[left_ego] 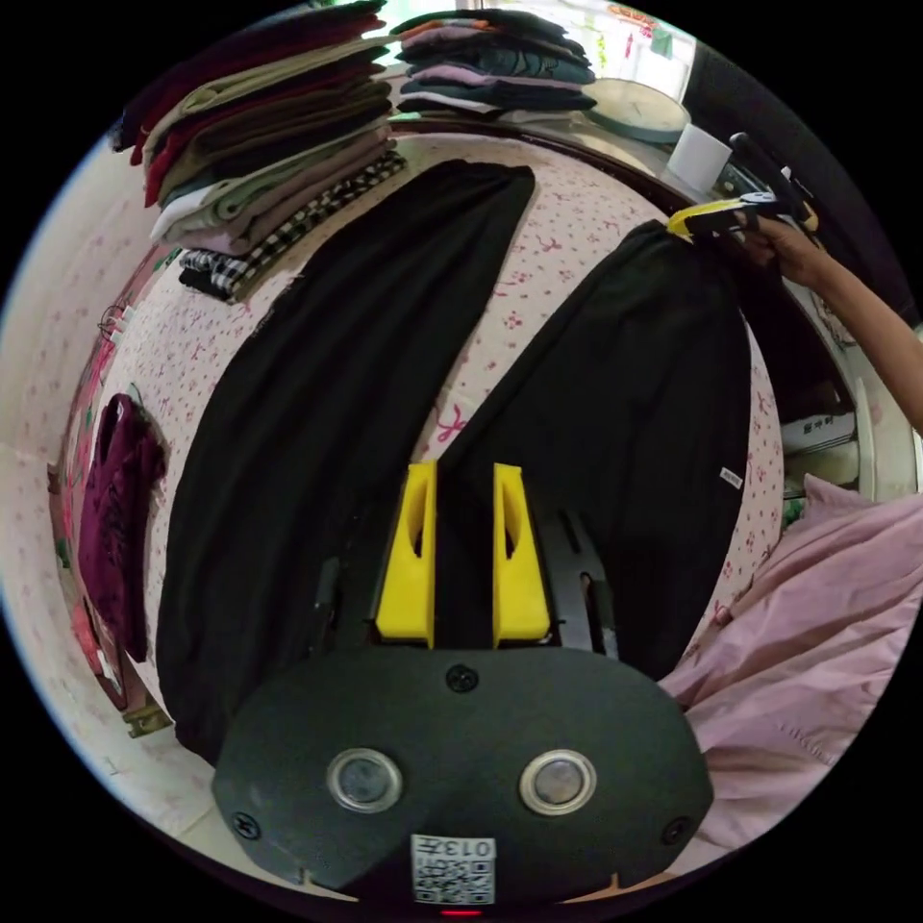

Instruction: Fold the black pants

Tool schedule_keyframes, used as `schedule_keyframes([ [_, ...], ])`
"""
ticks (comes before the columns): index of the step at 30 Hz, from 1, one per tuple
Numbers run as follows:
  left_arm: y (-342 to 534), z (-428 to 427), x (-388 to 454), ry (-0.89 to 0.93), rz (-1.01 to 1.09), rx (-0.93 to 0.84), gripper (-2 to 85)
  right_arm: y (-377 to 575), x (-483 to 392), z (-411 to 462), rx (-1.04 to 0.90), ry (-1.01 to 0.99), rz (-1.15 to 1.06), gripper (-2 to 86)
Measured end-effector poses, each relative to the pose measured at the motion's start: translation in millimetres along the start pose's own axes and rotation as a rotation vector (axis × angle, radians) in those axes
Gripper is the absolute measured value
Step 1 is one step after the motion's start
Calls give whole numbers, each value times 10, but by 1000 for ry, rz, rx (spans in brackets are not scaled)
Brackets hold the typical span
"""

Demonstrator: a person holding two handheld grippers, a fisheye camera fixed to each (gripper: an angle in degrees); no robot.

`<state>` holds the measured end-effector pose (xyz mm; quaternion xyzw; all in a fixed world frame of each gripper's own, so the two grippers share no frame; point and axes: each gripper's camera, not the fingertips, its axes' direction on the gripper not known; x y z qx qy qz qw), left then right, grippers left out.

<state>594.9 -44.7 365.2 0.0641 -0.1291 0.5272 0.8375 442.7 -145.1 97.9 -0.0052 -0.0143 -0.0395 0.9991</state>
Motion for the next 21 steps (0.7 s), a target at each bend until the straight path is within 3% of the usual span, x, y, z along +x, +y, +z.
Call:
schedule_keyframes([
  [5, -83, 8, 128, -29, 15, -3, 8, 134, 33, -105, 1, 78, -13, 25],
  [11, -31, -212, 174, -58, -36, 101, 0, 224, 235, -444, 108, -4, 30, 14],
  [17, -127, -84, -53, 7, -205, 92, -1, 110, 486, -191, 10, -11, 137, 18],
  [21, -65, 0, -135, 78, -321, 95, -1, 217, 580, -277, 51, -32, 208, 33],
])
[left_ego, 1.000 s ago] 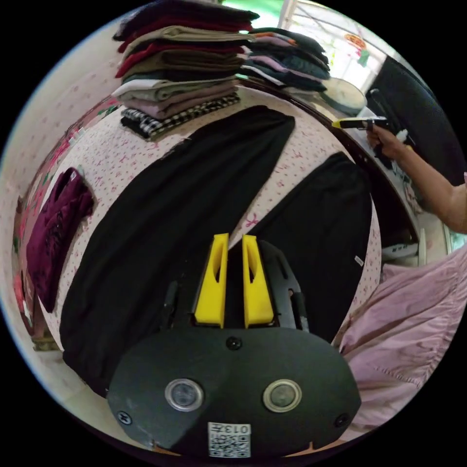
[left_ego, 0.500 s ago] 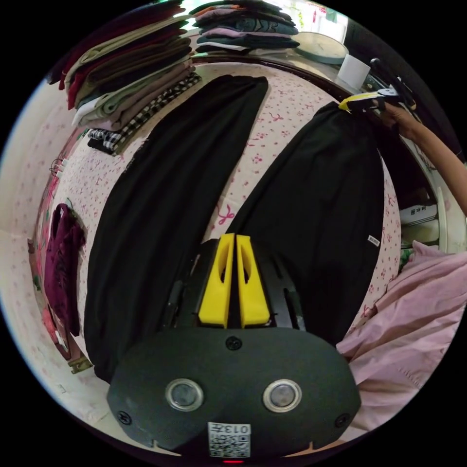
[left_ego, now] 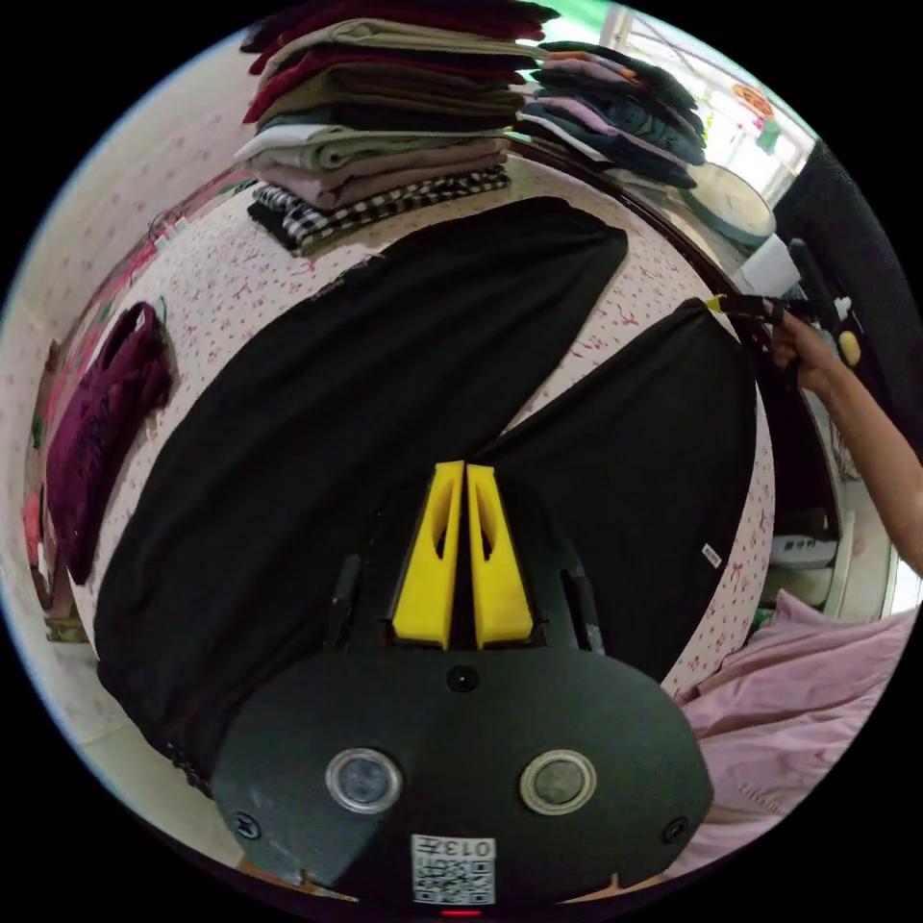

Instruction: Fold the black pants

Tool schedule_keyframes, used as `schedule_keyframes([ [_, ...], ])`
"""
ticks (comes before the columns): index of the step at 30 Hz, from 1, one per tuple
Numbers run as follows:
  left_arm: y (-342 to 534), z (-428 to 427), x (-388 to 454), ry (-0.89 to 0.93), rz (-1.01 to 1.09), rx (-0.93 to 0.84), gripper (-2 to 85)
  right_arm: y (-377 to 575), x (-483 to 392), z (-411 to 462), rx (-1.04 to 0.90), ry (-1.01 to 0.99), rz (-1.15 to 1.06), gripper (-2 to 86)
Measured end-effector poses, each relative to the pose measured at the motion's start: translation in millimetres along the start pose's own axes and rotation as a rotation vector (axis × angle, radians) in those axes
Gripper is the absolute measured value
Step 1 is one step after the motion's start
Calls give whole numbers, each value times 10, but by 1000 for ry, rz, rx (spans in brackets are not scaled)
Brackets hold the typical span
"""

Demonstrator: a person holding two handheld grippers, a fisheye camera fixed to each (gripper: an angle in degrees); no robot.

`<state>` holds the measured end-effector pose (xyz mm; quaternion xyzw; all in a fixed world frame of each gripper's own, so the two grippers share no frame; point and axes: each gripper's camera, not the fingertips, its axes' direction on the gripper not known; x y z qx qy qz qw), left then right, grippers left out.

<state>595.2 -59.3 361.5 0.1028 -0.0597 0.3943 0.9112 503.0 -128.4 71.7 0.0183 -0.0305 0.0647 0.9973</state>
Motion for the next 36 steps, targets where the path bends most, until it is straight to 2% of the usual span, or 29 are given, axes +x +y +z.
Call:
schedule_keyframes([
  [1, 28, -19, -19, 30, -27, 9, -1, 63, 20, -97, 42, 27, 19, 45],
  [3, 88, -113, -11, 37, -41, 42, -1, 225, 59, -336, 99, -41, 14, 63],
  [8, 374, -453, 166, 21, 7, 117, -1, 691, 11, -541, 79, -38, -26, 76],
  [16, 1016, -464, 791, -41, 155, -21, -2, 1122, -264, -282, -10, 8, -3, 69],
  [21, 1230, -448, 950, -42, 125, -46, -2, 1192, -534, -631, 58, 59, 11, 49],
  [26, 1371, -362, 982, -16, 84, -89, -2, 1290, -616, -485, -29, 98, 48, 45],
  [30, 1513, -481, 981, -55, 61, -74, -1, 1363, -793, -534, -1, 113, 49, 62],
  [33, 1631, -548, 994, -88, 55, -81, -1, 1453, -1241, -774, 102, 242, -28, 64],
  [36, 1714, -501, 1049, -103, 70, -125, -1, 1517, -1734, -749, 129, 231, -182, 55],
])
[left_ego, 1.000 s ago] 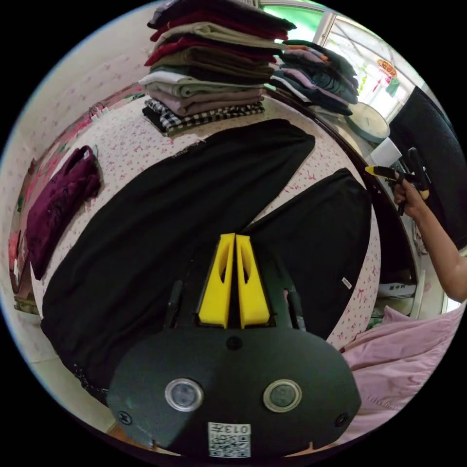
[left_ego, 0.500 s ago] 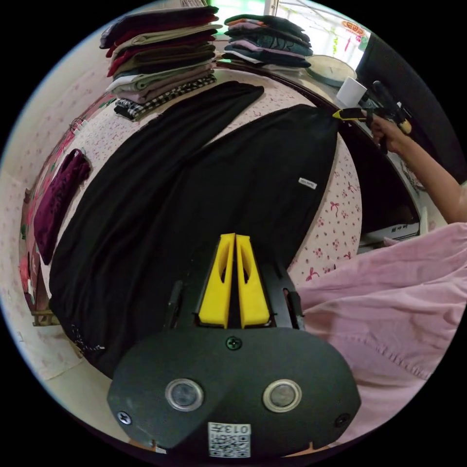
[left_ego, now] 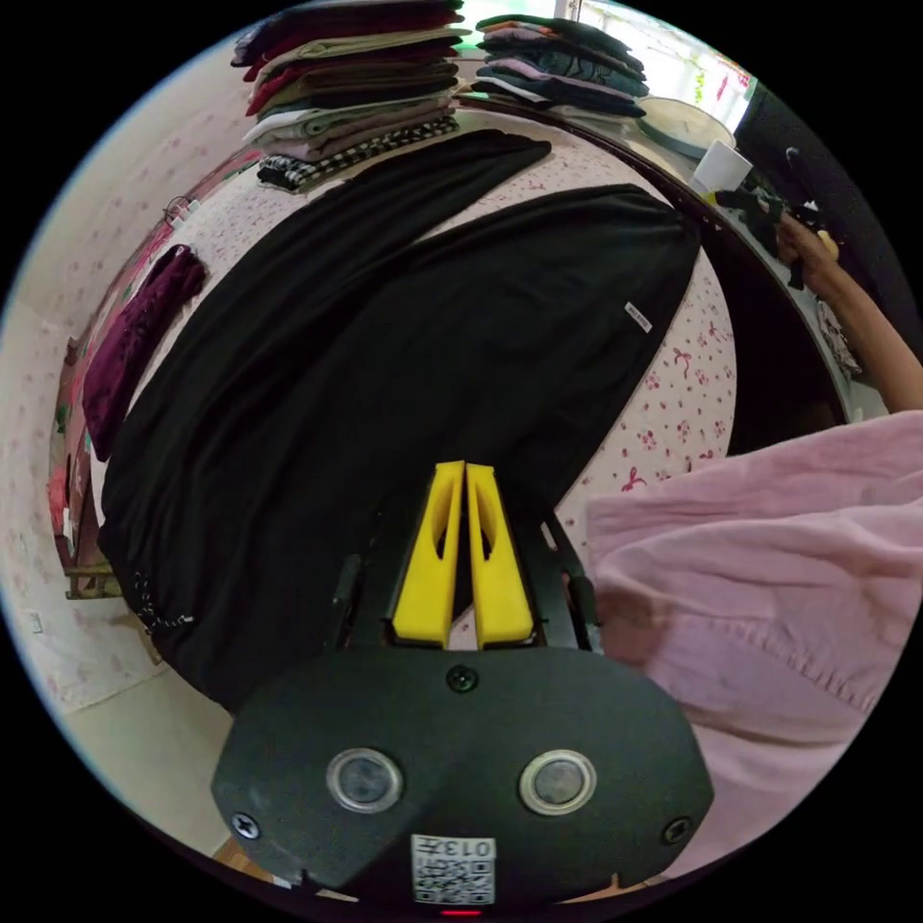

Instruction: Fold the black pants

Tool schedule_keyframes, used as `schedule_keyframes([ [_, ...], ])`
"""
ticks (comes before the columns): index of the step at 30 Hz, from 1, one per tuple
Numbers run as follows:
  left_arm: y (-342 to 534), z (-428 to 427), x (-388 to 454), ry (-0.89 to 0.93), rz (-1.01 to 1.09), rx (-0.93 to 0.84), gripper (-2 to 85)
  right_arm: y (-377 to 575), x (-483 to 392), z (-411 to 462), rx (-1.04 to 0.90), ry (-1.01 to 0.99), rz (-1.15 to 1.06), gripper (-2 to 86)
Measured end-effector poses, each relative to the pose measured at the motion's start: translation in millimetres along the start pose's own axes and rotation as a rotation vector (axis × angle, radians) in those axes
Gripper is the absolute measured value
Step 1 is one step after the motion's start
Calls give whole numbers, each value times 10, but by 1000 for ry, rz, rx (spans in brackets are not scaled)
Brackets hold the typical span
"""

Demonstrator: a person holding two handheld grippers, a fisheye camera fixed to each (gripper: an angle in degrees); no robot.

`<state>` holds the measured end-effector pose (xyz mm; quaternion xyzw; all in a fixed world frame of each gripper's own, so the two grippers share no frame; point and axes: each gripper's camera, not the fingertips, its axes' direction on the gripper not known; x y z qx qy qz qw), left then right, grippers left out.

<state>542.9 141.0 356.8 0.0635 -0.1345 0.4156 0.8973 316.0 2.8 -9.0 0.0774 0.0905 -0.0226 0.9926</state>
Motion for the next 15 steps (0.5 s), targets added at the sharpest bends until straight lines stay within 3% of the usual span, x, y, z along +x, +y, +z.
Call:
schedule_keyframes([
  [2, 23, 38, 37, -4, -1, -20, -1, -10, -593, 100, -39, -18, -167, 44],
  [9, 162, -211, 194, -78, 20, 46, -2, 89, -1784, 390, -90, -170, -410, 7],
  [15, 255, -146, 335, -103, 69, -12, -3, 181, -2326, 632, -176, -50, -536, 4],
])
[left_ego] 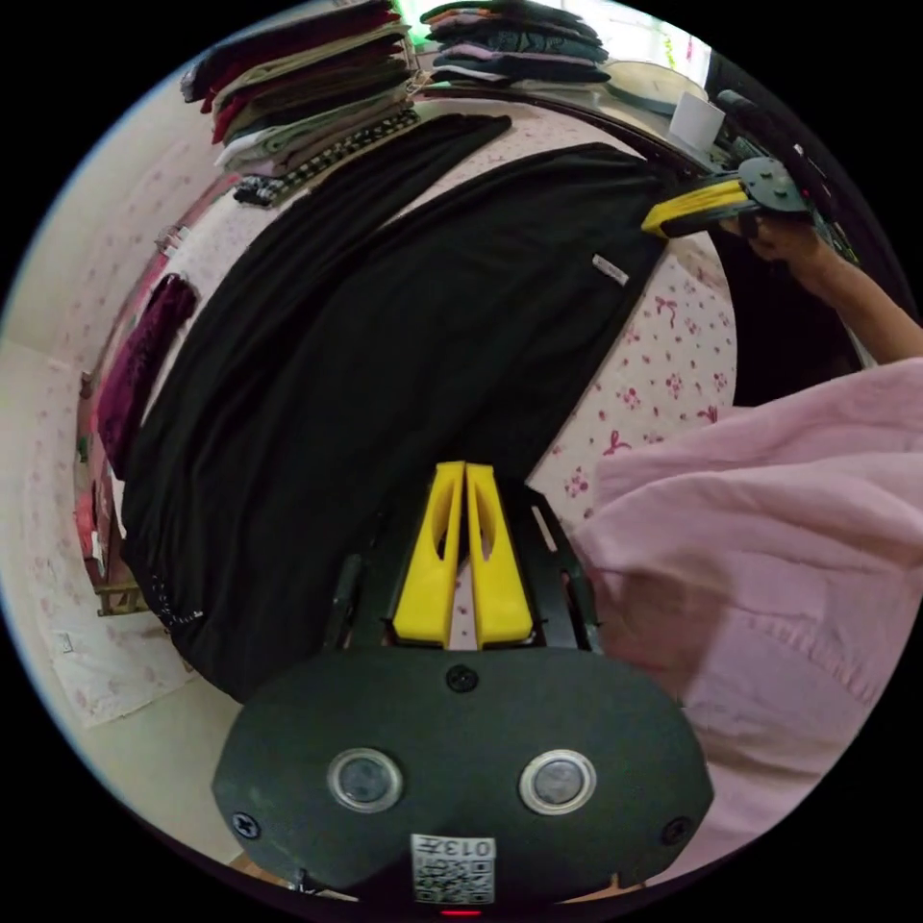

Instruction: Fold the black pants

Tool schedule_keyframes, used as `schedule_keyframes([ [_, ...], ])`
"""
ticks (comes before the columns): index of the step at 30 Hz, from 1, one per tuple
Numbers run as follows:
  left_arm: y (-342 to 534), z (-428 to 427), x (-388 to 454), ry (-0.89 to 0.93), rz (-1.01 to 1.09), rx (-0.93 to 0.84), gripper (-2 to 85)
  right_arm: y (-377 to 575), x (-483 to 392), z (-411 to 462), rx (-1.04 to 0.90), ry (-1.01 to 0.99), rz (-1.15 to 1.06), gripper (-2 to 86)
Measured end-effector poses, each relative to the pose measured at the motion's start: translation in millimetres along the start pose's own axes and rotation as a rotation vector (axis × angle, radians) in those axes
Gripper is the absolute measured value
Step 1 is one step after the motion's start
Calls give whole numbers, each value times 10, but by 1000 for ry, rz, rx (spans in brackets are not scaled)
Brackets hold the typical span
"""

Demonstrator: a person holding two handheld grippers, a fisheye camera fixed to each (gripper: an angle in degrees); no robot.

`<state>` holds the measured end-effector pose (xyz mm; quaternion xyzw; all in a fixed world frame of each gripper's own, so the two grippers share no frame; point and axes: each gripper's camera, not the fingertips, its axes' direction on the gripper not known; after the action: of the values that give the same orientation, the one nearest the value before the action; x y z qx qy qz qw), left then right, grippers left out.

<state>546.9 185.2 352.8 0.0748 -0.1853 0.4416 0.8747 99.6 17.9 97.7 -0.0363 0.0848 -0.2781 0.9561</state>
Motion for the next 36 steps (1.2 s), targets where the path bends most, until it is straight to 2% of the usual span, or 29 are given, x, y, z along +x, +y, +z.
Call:
schedule_keyframes([
  [4, 129, -96, 7, -64, -33, 19, -2, -51, -43, 22, -25, 13, 25, 3],
  [10, 396, -157, -197, -187, -166, 4, -2, -323, -378, -82, 158, 55, -7, 3],
  [13, 496, -102, -408, -199, -216, -32, -2, -619, -641, 85, 150, 37, -61, 2],
  [15, 546, -5, -506, -159, -213, -99, -2, -791, -755, 221, 120, 25, -74, 2],
  [18, 644, -14, -581, -157, -184, -56, -2, -990, -867, 493, 35, 30, -74, 2],
  [20, 696, -13, -621, -154, -162, -61, -2, -1082, -894, 569, 60, 27, -72, 2],
  [22, 777, -41, -747, -83, -142, -67, -3, -1192, -874, 617, 28, 11, -58, 2],
  [25, 929, -197, -1096, -55, -223, 44, -3, -1438, -840, 574, 88, 9, -47, 2],
  [32, 890, -142, -2162, -81, -369, 105, -3, -2736, -970, 914, 111, -103, -129, 3],
  [36, 797, 140, -2490, -8, -320, 18, -3, -3423, -1112, 1318, 76, -204, -151, 2],
])
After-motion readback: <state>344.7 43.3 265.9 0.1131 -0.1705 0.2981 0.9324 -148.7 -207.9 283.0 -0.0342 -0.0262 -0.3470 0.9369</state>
